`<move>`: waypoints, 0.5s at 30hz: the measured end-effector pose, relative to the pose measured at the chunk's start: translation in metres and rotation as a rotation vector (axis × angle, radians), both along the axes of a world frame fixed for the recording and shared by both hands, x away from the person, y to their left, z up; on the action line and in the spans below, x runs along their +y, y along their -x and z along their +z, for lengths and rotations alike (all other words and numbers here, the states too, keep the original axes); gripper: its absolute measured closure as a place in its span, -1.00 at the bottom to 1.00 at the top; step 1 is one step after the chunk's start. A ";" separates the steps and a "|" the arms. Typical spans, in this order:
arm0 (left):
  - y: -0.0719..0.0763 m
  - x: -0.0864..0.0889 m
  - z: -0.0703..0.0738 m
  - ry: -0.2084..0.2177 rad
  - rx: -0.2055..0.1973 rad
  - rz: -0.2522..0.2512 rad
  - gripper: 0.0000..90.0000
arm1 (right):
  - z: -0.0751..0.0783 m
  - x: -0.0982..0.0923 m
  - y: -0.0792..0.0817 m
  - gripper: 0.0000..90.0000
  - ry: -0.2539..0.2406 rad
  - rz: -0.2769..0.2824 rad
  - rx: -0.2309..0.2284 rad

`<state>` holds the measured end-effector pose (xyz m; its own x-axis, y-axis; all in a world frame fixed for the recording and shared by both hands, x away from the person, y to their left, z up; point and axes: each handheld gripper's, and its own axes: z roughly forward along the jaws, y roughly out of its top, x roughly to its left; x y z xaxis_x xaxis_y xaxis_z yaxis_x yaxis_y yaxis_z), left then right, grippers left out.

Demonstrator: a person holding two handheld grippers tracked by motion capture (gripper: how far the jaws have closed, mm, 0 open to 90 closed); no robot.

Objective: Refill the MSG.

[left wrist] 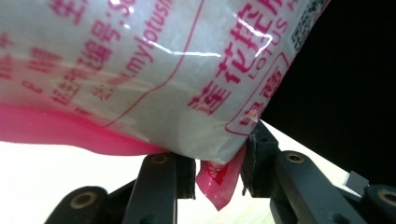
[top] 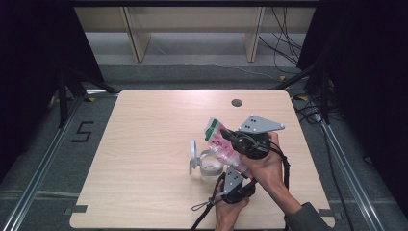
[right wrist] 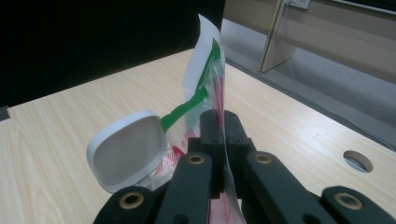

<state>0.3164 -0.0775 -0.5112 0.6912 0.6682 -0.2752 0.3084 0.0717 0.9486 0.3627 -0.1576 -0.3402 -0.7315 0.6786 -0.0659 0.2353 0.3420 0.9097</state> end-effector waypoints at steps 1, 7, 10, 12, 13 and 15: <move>0.000 0.000 0.000 -0.001 0.001 0.001 0.54 | 0.000 0.000 0.000 1.00 -0.001 0.005 0.004; 0.000 -0.001 0.000 0.007 0.005 -0.012 0.55 | -0.001 0.001 0.000 1.00 0.013 0.003 0.002; -0.001 -0.001 -0.001 0.021 0.001 -0.025 0.55 | -0.002 0.002 0.001 1.00 0.022 0.009 0.008; -0.001 -0.001 -0.001 0.026 0.006 -0.030 0.55 | -0.002 0.004 0.001 1.00 0.027 0.003 0.001; -0.001 -0.001 -0.001 0.031 0.004 -0.033 0.55 | -0.003 0.004 -0.001 1.00 0.035 0.014 -0.008; -0.001 -0.001 -0.002 0.034 0.005 -0.032 0.56 | -0.004 0.006 0.000 1.00 0.029 0.007 0.007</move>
<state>0.3177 -0.0788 -0.5130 0.7107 0.6357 -0.3012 0.3159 0.0941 0.9441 0.3632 -0.1511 -0.3440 -0.7370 0.6711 -0.0802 0.2394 0.3702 0.8976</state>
